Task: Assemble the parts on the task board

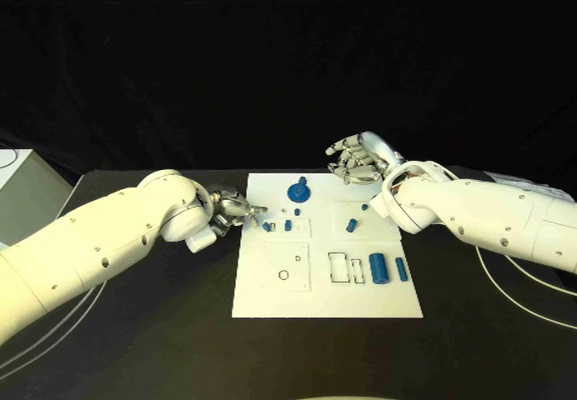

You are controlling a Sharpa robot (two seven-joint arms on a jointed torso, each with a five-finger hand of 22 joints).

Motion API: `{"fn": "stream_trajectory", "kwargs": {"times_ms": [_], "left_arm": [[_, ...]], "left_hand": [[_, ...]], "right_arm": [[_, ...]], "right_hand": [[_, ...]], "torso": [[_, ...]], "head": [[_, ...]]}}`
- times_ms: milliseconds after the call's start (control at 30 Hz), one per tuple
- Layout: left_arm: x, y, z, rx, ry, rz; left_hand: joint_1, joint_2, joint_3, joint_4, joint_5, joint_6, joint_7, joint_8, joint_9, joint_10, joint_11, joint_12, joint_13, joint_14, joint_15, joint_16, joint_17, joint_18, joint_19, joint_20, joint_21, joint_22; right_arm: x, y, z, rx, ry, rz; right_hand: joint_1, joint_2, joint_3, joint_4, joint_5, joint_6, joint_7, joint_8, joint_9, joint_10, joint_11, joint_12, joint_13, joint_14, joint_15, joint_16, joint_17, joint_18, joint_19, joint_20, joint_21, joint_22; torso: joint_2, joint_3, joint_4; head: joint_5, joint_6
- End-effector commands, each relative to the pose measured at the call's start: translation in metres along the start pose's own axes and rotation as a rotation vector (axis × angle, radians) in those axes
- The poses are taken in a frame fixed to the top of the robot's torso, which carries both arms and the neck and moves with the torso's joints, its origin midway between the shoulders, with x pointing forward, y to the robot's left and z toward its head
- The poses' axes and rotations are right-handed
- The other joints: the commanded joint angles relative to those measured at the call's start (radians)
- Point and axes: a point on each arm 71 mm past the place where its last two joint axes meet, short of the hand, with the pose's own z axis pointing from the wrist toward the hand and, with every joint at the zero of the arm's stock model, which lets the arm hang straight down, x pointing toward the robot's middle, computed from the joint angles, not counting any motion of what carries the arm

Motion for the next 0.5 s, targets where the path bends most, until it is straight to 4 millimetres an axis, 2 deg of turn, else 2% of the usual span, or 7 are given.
{"fn": "stream_trajectory", "kwargs": {"times_ms": [33,100,133,200,500], "left_arm": [[0.0037,-0.0029,0.0003,-0.001,0.053,0.019],[0.0045,-0.0041,0.0011,0.0,0.058,0.02],[0.005,-0.005,0.0015,0.001,0.06,0.02],[0.0058,-0.0067,0.0023,0.003,0.063,0.022],[0.0055,-0.0095,0.0043,-0.002,0.074,0.04]], "left_hand": [[0.001,0.01,0.011,-0.004,0.005,0.011,0.0,0.009,0.005,0.012,-0.001,0.011,0.014,0.089,-0.007,0.005,0.211,-0.014,0.009,0.0,0.008,0.009],[0.006,0.011,0.019,-0.006,0.005,0.011,-0.002,0.012,0.009,0.015,-0.003,0.013,0.02,0.09,-0.008,0.005,0.213,-0.015,0.009,-0.001,0.009,0.011],[0.007,0.011,0.02,-0.006,0.005,0.011,-0.003,0.013,0.009,0.015,-0.003,0.013,0.02,0.09,-0.009,0.006,0.213,-0.015,0.01,-0.001,0.01,0.012],[0.01,0.011,0.027,-0.007,0.005,0.011,-0.004,0.015,0.012,0.017,-0.005,0.016,0.026,0.091,-0.01,0.006,0.216,-0.016,0.011,-0.002,0.013,0.016],[0.022,0.004,0.064,-0.014,0.006,0.01,-0.008,0.021,0.021,0.025,-0.009,0.021,0.042,0.093,-0.013,0.009,0.224,-0.018,0.014,-0.006,0.021,0.024]], "right_arm": [[-0.0039,0.0021,0.0028,-0.022,-0.053,0.058],[-0.0044,0.0023,0.0046,-0.023,-0.063,0.07],[-0.0046,0.0025,0.0057,-0.023,-0.068,0.076],[-0.0047,0.0028,0.007,-0.024,-0.073,0.082],[-0.0034,0.0043,0.0098,-0.026,-0.073,0.096]], "right_hand": [[-0.006,0.005,0.001,-0.01,0.004,-0.011,0.009,0.004,0.001,-0.016,0.005,-0.094,-0.097,-0.032,0.015,-0.107,-0.049,0.002,-0.029,0.016,-0.07,-0.061],[-0.009,0.007,0.001,-0.013,0.005,-0.015,0.013,0.005,0.001,-0.012,0.014,-0.144,-0.155,-0.039,0.024,-0.168,-0.074,0.003,-0.037,0.023,-0.106,-0.099],[-0.012,0.004,0.0,-0.018,0.002,-0.019,0.022,0.006,0.001,-0.003,0.023,-0.197,-0.224,-0.042,0.036,-0.243,-0.113,0.004,-0.049,0.038,-0.149,-0.145],[-0.012,0.008,-0.002,-0.022,0.004,-0.022,0.025,0.007,0.0,0.0,0.029,-0.224,-0.267,-0.042,0.041,-0.284,-0.133,0.003,-0.049,0.044,-0.173,-0.177],[-0.014,0.01,-0.006,-0.025,0.004,-0.027,0.029,0.006,-0.002,0.003,0.033,-0.24,-0.303,-0.041,0.046,-0.317,-0.149,0.003,-0.049,0.05,-0.193,-0.205]], "torso": [[0.001,-0.0003,0.0003],[0.0,-0.0004,0.0013],[0.0,-0.0004,0.0013],[0.001,-0.0006,0.0012],[0.0,-0.0004,0.0009]], "head": [[-0.001,0.001],[-0.001,0.0],[-0.001,0.0],[-0.001,0.001],[0.001,-0.001]]}}
